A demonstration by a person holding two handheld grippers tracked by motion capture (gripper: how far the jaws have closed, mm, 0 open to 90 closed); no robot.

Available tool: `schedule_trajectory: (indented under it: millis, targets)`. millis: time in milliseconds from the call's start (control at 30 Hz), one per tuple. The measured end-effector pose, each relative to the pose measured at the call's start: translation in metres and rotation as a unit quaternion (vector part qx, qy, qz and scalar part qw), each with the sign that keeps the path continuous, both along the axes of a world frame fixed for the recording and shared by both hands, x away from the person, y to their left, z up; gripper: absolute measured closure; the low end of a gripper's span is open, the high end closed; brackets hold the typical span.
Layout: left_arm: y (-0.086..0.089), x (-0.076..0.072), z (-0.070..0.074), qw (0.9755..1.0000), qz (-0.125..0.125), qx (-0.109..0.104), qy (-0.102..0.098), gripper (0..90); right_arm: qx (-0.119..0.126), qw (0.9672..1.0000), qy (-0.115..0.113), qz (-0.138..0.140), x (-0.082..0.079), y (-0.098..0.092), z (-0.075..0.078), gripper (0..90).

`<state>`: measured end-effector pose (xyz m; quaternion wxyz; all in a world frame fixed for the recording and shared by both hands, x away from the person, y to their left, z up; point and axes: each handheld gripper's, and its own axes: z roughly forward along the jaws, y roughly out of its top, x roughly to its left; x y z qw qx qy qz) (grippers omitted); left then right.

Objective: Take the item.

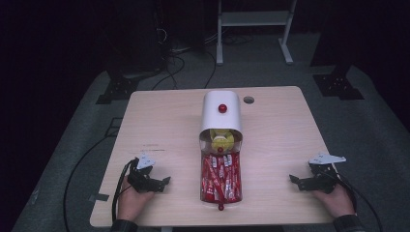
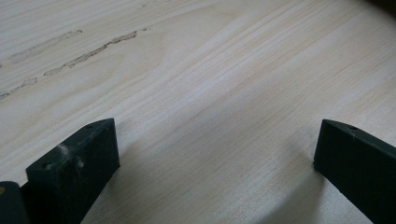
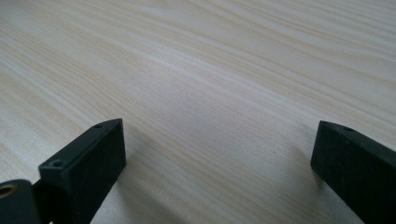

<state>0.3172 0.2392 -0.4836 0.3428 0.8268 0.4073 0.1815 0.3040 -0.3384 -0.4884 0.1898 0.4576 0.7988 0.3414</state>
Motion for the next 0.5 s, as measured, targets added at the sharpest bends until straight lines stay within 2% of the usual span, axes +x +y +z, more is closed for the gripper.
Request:
schedule_trajectory:
  millis: [400, 467, 500]
  targets:
    - [0.0002, 0.0007, 0.0000, 1.0000, 0.004, 0.000, 0.000, 0.0, 0.000, 1.0000, 0.000, -0.005, 0.0006, 0.0007, 0.0002, 2.7]
    - [0.0002, 0.0006, 0.0000, 1.0000, 0.004, 0.000, 0.000, 0.0, -0.004, 1.0000, 0.004, -0.001, 0.0024, 0.0014, 0.0012, 2.8]
    - [0.0003, 0.0007, 0.0000, 1.0000, 0.004, 0.000, -0.001, 0.0, -0.004, 0.9999, 0.013, 0.001, 0.0040, 0.0030, 0.0028, 2.8]
